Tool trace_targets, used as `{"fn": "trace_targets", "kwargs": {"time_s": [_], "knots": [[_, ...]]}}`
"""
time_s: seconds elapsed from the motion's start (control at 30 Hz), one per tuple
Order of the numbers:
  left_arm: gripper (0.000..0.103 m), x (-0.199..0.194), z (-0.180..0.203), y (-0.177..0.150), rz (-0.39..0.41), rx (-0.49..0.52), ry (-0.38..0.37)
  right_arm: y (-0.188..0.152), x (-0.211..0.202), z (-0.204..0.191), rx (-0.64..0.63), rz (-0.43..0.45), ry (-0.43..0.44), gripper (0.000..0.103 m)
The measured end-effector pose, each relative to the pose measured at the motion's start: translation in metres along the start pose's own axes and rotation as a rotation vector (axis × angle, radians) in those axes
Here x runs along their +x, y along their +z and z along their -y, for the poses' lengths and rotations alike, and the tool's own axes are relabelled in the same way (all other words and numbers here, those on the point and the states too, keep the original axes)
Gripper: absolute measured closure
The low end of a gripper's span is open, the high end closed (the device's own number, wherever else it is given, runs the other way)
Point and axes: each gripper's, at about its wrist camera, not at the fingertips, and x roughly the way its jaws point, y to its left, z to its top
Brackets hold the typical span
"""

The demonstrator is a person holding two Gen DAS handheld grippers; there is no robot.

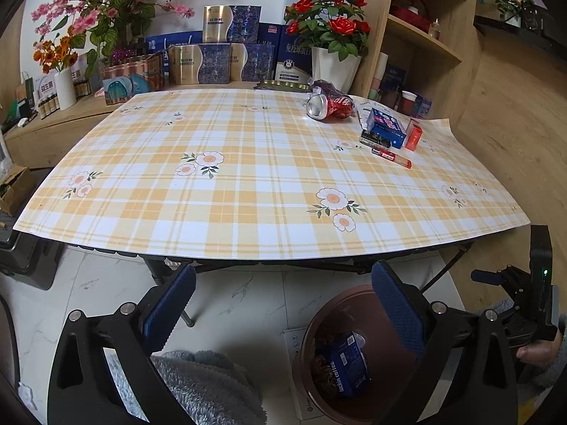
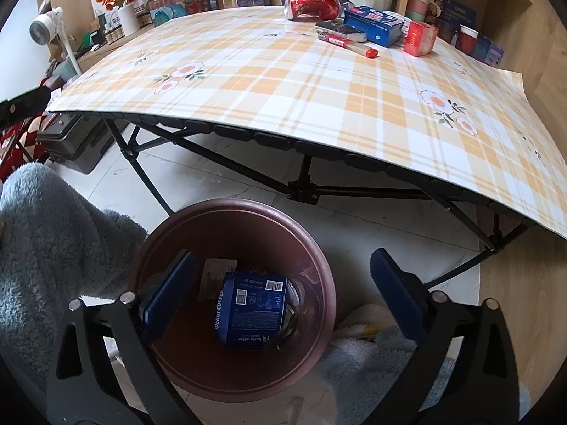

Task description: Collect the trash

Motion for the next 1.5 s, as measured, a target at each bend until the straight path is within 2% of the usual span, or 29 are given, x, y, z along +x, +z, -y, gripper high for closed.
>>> {"fn": "trace_targets", "kwargs": {"time_s": [0.3, 0.43, 0.5, 0.63, 0.73, 0.8, 0.9, 0.97, 1.0, 1.07, 1.17, 1.2, 1.27, 1.33, 1.37, 1.5], "knots": [[0.006, -0.002, 0.005, 0.000, 0.002, 0.023, 0.020, 0.005, -0.019, 0.012, 0.060, 0.069, -0.004, 0.006], [0.006, 0.003, 0.012, 0.004, -0.022, 0.066, 0.011, 0.013, -0.037, 0.033, 0.161, 0.126, 0.025, 0.006], [0.006, 0.001, 0.015, 0.008, -0.001, 0.077, -0.003, 0.020, -0.042, 0.048, 0.209, 0.131, 0.022, 0.006], [0.006, 0.007, 0.016, 0.032, 0.008, 0.054, -0.031, 0.039, -0.054, 0.072, 0.248, 0.166, -0.021, 0.006], [0.006, 0.022, 0.015, 0.059, 0.006, 0.011, -0.066, 0.058, -0.059, 0.089, 0.255, 0.198, -0.037, 0.006], [0.006, 0.038, 0.021, 0.081, -0.001, 0.019, -0.067, 0.073, -0.060, 0.101, 0.261, 0.221, -0.046, 0.006], [0.006, 0.072, 0.045, 0.122, 0.004, 0.125, -0.038, 0.094, -0.057, 0.118, 0.284, 0.236, -0.030, 0.006], [0.007, 0.095, 0.062, 0.144, 0.008, 0.200, -0.023, 0.109, -0.050, 0.128, 0.292, 0.224, 0.030, 0.006], [0.007, 0.114, 0.073, 0.160, 0.004, 0.256, -0.011, 0.116, -0.048, 0.131, 0.283, 0.215, 0.032, 0.006], [0.011, 0.143, 0.086, 0.182, -0.013, 0.312, 0.007, 0.129, -0.043, 0.137, 0.275, 0.208, -0.052, 0.006], [0.016, 0.193, 0.107, 0.216, -0.044, 0.396, 0.026, 0.143, -0.036, 0.151, 0.290, 0.206, -0.053, 0.006], [0.017, 0.211, 0.118, 0.226, -0.044, 0.462, 0.039, 0.145, -0.033, 0.154, 0.292, 0.205, -0.059, 0.006], [0.019, 0.234, 0.136, 0.235, -0.034, 0.577, 0.064, 0.151, -0.028, 0.160, 0.273, 0.199, -0.081, 0.006], [0.025, 0.260, 0.148, 0.243, -0.064, 0.662, 0.064, 0.154, -0.024, 0.165, 0.257, 0.195, -0.105, 0.006], [0.029, 0.273, 0.153, 0.247, -0.087, 0.691, 0.065, 0.155, -0.023, 0.169, 0.252, 0.190, -0.110, 0.006], [0.031, 0.307, 0.161, 0.253, -0.139, 0.775, 0.106, 0.156, -0.021, 0.185, 0.261, 0.189, -0.112, 0.006]]}}
